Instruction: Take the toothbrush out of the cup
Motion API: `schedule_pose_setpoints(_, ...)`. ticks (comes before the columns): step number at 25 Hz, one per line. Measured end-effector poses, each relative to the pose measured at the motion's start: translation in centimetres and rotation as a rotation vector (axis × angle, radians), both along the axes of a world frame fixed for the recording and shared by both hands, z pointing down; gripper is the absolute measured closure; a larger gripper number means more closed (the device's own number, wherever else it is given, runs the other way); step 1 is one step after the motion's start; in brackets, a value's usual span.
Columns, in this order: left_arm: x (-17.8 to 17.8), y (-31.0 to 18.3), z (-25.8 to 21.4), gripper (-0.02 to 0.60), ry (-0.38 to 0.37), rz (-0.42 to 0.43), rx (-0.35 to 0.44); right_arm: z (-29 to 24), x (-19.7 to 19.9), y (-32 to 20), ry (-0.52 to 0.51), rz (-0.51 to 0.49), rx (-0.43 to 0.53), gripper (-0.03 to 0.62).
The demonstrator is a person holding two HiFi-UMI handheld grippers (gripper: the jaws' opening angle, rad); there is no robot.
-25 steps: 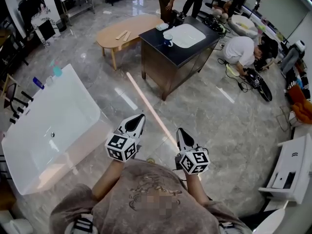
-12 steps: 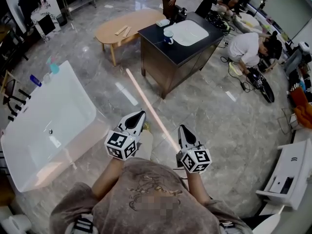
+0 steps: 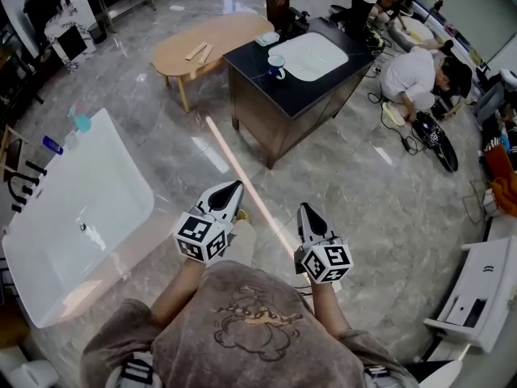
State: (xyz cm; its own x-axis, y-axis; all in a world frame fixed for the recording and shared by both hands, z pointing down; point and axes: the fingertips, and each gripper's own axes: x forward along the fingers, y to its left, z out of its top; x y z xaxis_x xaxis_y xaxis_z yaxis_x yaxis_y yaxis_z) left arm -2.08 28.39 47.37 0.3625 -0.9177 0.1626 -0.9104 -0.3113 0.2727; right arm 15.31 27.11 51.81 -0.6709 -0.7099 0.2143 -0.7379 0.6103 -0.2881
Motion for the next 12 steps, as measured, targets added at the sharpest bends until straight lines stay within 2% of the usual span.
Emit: schedule_pose_setpoints(12, -3.0, -12.6, -1.4, 0.562, 0.011, 0.025, 0.006, -1.4, -3.5, -11.6, 0.008, 0.004, -0.001, 0.591)
